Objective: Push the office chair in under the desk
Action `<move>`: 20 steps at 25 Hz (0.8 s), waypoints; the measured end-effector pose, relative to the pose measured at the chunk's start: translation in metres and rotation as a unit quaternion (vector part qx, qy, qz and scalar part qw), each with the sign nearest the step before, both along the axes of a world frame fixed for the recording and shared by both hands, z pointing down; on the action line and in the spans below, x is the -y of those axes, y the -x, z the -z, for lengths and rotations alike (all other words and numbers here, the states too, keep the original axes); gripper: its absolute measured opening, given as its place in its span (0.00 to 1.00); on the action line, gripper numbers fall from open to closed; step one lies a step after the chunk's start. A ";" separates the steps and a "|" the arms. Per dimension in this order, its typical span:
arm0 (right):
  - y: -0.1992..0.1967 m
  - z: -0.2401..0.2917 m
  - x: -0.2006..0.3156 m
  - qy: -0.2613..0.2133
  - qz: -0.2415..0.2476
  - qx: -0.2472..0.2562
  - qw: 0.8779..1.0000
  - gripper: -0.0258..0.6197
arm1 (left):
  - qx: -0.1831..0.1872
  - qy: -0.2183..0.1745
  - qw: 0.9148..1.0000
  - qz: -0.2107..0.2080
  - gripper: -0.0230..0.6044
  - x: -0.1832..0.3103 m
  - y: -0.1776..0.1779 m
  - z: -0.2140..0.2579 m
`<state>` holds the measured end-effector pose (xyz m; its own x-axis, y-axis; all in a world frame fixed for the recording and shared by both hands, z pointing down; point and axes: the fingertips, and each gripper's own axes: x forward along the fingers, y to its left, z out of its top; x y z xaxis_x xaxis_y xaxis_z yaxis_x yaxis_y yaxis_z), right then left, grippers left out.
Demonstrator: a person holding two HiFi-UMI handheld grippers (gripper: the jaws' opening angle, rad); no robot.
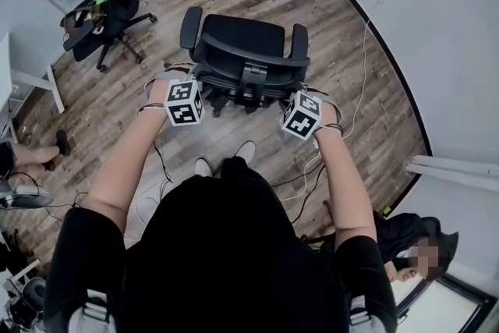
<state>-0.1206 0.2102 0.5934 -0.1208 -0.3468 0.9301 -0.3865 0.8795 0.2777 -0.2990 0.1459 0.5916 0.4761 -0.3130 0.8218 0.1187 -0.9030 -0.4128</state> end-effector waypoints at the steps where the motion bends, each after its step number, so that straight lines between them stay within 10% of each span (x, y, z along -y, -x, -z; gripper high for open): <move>1: -0.001 0.000 0.005 -0.001 -0.002 0.000 1.000 0.22 | -0.001 -0.002 1.000 -0.001 0.29 0.005 -0.001 0.000; 20: -0.059 0.001 0.058 -0.039 -0.001 -0.002 0.999 0.23 | -0.013 -0.006 1.000 0.002 0.30 0.058 -0.058 0.000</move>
